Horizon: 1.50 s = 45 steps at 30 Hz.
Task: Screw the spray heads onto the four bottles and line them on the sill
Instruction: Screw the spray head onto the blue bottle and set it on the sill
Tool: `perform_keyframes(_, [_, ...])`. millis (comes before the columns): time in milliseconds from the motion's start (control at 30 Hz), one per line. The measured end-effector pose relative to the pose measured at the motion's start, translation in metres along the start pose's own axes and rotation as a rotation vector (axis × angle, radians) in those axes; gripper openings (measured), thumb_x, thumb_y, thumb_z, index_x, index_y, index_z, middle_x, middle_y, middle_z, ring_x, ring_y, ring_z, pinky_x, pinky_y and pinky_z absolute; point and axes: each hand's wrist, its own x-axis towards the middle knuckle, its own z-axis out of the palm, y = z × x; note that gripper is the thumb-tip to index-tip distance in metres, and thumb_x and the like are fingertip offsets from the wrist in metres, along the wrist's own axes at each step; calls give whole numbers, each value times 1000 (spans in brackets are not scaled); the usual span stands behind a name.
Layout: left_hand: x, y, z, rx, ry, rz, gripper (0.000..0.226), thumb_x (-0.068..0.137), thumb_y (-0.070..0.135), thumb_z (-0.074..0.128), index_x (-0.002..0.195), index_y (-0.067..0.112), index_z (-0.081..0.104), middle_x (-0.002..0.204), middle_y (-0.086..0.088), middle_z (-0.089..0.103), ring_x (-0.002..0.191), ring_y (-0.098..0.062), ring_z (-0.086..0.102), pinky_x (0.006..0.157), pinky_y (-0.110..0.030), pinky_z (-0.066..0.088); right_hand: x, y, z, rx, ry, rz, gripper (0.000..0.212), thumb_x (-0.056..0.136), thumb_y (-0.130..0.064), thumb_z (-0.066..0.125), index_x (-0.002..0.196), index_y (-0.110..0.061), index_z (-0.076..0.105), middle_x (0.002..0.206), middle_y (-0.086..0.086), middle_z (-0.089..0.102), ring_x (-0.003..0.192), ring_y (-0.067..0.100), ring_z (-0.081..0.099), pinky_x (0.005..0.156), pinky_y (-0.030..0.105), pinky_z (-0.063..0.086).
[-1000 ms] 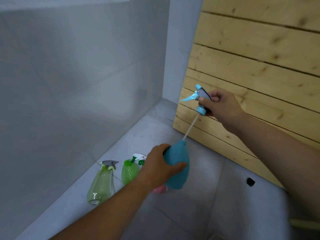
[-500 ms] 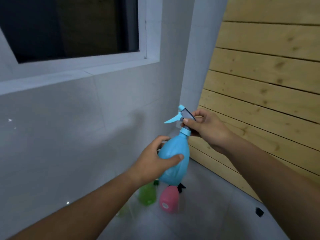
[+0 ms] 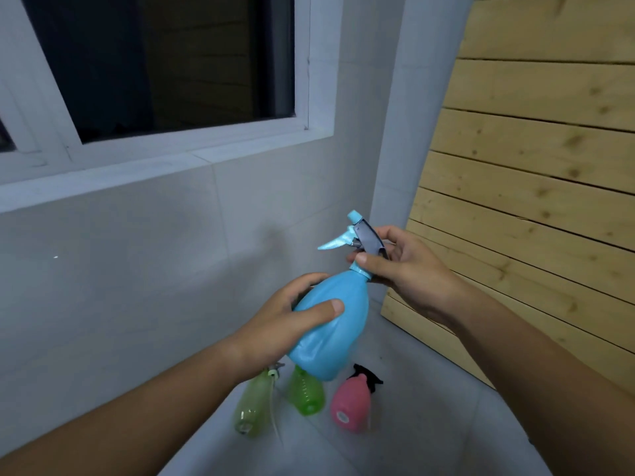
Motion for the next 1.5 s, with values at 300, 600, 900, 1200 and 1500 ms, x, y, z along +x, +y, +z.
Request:
perform_keyframes(300, [2, -2, -16, -327, -192, -246, 51, 73, 46, 72, 116, 18, 78, 113, -21, 76, 94, -28, 73, 84, -40, 57, -3, 3, -12, 138, -285, 68, 52, 86, 5, 60, 135, -3, 45, 111, 18, 65, 105, 26, 63, 96, 39, 50])
perform_keyframes(600, [3, 1, -6, 166, -26, -49, 57, 66, 53, 77, 115, 24, 69, 105, -7, 76, 86, -15, 74, 73, -32, 60, -5, 9, -14, -136, -218, 67, 34, 90, 4, 60, 122, -5, 53, 108, 11, 66, 103, 21, 62, 101, 46, 50])
perform_keyframes(900, [4, -8, 5, 351, 88, 158, 57, 65, 53, 83, 112, 34, 58, 102, 9, 68, 92, -12, 72, 77, -34, 63, -3, 15, -3, -325, -64, 43, 38, 90, -31, 64, 123, -23, 49, 109, -1, 65, 96, 9, 68, 77, 25, 58])
perform_keyframes(1200, [7, -7, 5, 486, 106, -6, 94, 58, 80, 67, 137, 39, 41, 116, 20, 61, 100, 1, 66, 80, -23, 55, -2, 25, 3, 21, -34, 107, 28, 87, -14, 70, 114, -14, 62, 101, 7, 73, 91, 19, 75, 69, 30, 60])
perform_keyframes(1500, [2, -2, 10, 477, 18, -34, 72, 74, 50, 62, 139, 31, 40, 116, 11, 61, 98, -3, 66, 80, -26, 60, 4, 32, 3, 63, 2, 144, 14, 83, -17, 75, 96, -11, 71, 88, 4, 77, 86, 18, 75, 71, 26, 58])
